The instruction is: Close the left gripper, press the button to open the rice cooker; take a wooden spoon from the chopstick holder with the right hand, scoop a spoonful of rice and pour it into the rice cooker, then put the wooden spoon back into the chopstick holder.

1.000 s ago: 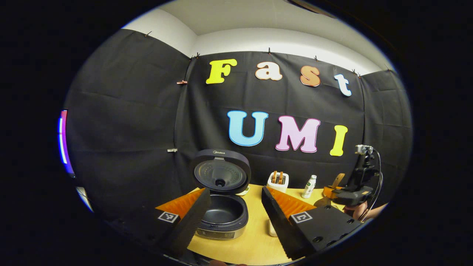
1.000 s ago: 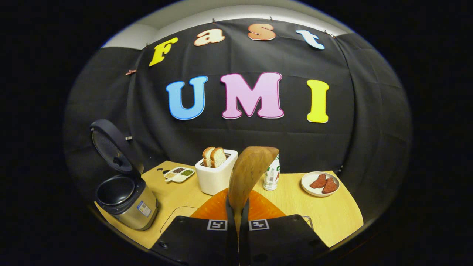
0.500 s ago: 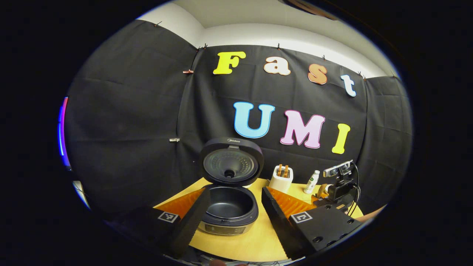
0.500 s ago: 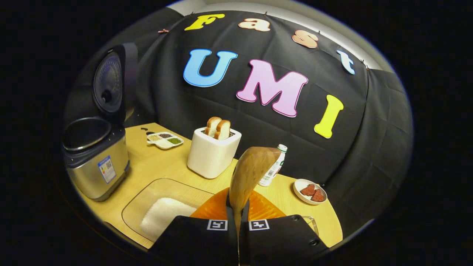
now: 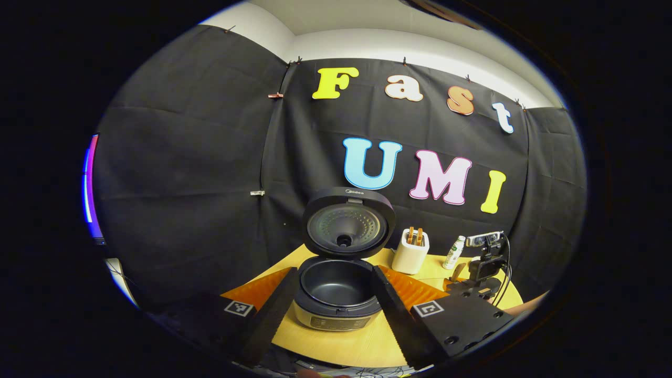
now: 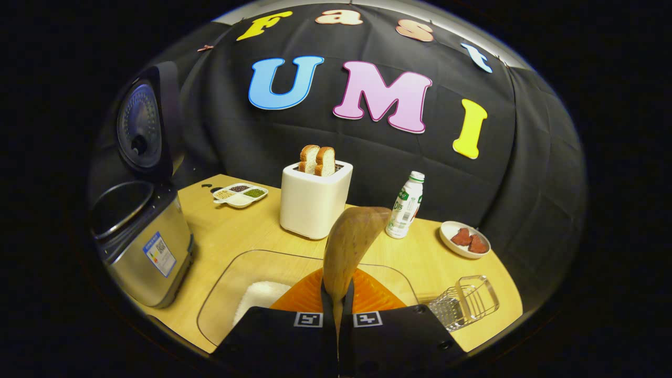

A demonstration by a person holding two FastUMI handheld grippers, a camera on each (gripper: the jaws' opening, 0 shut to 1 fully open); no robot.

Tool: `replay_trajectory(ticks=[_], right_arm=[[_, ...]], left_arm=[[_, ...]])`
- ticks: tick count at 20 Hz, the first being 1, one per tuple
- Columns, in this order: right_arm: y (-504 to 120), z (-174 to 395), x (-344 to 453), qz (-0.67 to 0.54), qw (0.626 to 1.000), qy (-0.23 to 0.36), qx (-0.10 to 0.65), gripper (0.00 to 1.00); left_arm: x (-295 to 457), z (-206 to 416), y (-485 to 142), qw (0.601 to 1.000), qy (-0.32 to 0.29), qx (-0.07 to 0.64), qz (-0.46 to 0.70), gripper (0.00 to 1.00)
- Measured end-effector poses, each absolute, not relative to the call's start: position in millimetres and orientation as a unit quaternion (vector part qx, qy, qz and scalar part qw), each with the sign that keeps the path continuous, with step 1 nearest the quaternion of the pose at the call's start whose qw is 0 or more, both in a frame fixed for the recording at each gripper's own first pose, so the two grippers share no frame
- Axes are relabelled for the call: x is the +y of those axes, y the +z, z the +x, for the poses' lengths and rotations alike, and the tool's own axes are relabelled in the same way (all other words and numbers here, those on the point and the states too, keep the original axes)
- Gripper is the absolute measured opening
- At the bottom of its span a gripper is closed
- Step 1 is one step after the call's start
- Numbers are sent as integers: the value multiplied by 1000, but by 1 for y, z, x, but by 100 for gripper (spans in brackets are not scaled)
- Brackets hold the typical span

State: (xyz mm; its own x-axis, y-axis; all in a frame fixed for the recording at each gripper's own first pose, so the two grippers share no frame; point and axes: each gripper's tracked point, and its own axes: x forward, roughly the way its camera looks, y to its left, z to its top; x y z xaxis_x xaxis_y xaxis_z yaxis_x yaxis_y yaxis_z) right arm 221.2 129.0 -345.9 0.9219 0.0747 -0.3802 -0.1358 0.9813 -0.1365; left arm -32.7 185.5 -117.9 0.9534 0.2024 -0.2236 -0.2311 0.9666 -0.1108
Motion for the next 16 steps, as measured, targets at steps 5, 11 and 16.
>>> replay_trajectory(ticks=[5,11,16], right_arm=[[-349,219,130,62,971,37,227,6],[-350,215,141,230,937,39,260,6],[-365,215,142,356,891,35,280,6]], left_arm=[[181,-34,-116,986,106,105,-75,95],[170,-35,-121,986,101,112,-68,95],[154,-36,-111,988,95,109,-55,94]])
